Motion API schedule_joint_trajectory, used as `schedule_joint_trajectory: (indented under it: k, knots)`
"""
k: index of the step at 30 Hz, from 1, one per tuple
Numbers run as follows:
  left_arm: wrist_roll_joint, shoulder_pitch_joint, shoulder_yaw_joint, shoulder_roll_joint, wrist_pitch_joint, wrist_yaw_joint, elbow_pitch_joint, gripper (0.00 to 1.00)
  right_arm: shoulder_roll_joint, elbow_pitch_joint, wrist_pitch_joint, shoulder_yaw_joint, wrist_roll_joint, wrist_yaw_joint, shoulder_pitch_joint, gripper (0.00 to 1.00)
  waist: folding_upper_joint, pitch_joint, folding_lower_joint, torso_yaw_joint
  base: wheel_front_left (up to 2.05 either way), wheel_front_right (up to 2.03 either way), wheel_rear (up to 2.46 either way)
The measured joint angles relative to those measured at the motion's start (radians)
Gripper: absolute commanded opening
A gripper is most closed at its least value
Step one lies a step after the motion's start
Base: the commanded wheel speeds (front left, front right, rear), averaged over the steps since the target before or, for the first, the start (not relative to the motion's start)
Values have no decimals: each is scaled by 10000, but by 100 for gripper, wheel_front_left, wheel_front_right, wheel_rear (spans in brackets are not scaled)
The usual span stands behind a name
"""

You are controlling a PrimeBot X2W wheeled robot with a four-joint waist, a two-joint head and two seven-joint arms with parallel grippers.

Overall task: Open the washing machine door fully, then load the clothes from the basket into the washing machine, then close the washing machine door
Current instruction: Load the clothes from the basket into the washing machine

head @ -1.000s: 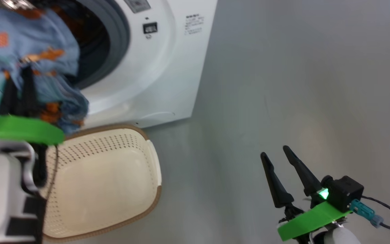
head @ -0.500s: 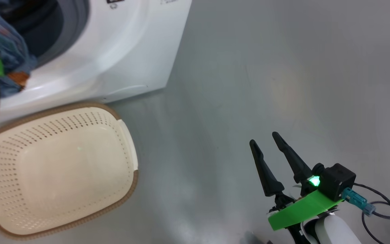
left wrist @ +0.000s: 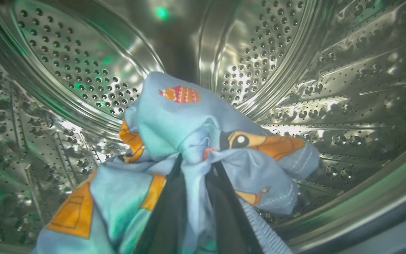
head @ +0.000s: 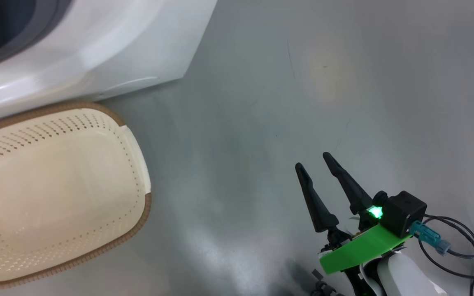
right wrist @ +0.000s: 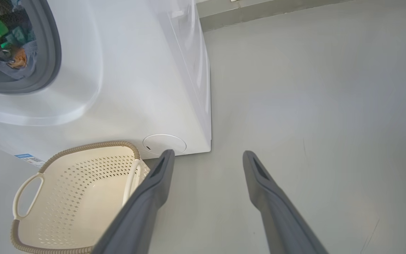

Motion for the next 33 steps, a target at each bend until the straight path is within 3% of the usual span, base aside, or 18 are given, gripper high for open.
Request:
schedule_joint_trajectory:
  k: [10,19,27,33]
  knots:
    - [504,-1534,-293,353,-161,73,489,0,-4,-50,0,123,17,0,-2,100,0,629,0,-110,0,0,0]
    - [715,-1825,-38,546,-173,270,-545,0,2,-146,0,138,36,0,7,100,0,1071,0,-264,0,0,0]
    - [934,-1725,706,552,-174,677,-2374,0,25,-244,0,115,81,0,13,100,0,1368,0,-402,0,0,0]
    - [1147,-1386,819,454,-176,658,-2460,0,54,-244,0,111,81,0,9,100,0,1418,0,-358,0,0,0]
